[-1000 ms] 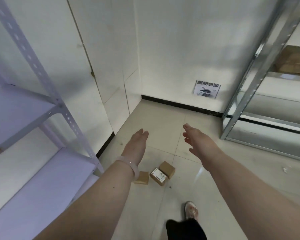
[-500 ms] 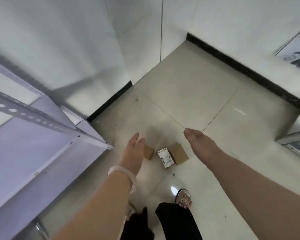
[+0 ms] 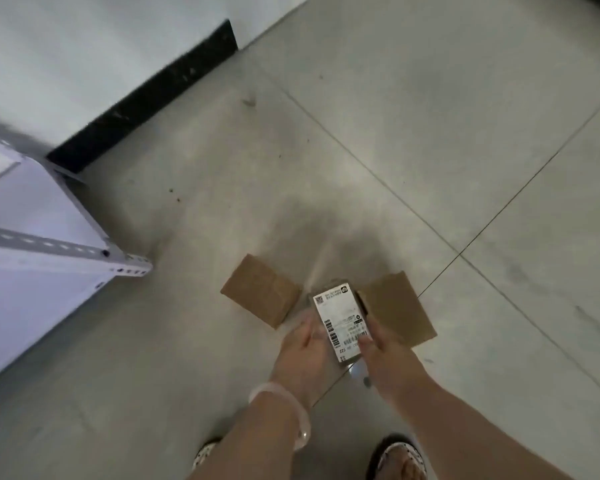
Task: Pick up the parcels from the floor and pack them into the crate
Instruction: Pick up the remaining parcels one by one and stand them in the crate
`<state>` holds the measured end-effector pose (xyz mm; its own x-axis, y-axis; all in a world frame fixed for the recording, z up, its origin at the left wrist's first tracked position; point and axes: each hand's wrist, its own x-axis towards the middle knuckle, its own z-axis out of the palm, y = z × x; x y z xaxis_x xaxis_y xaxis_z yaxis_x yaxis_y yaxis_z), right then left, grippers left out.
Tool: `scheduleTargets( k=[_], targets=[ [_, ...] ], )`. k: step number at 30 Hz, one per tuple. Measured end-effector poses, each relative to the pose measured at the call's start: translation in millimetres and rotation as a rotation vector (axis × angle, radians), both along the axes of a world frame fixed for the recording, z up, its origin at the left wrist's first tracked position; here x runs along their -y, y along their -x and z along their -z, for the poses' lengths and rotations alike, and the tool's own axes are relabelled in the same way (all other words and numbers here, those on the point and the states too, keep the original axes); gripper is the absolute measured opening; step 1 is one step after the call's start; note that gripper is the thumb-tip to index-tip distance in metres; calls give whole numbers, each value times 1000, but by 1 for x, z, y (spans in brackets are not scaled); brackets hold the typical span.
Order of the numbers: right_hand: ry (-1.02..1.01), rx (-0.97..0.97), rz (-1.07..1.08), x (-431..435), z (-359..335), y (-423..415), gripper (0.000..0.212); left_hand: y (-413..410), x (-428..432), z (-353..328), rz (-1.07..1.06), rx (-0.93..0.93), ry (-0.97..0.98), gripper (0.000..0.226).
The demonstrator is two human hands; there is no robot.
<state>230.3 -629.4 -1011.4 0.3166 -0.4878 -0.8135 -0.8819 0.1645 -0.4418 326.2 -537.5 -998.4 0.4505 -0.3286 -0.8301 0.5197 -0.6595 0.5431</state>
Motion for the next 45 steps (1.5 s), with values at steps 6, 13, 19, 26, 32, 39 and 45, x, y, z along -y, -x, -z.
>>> scheduleTargets(
  k=[6, 13, 19, 26, 32, 39, 45],
  targets=[
    [193, -184, -138, -13, 62, 1, 60, 9, 12, 84, -37, -128, -7, 42],
    [159, -251, -179, -24, 76, -10, 59, 4, -1, 97, -79, -224, -69, 37],
    [71, -260, -110, -16, 84, -12, 58, -3, -1, 97, -48, -259, -85, 33],
    [-46, -1, 279, -25, 43, -13, 29, -9, -7, 53, -62, -156, -18, 43],
    [23, 267, 398, 5, -89, -58, 23, -63, 15, -66, -135, 58, 165, 33],
    [83, 613, 379, 51, -359, -138, 24, -136, 48, -342, -254, 236, 401, 37],
    [97, 909, 122, 15, -622, -156, 45, -137, -8, -621, -337, 407, 517, 35]
  ],
)
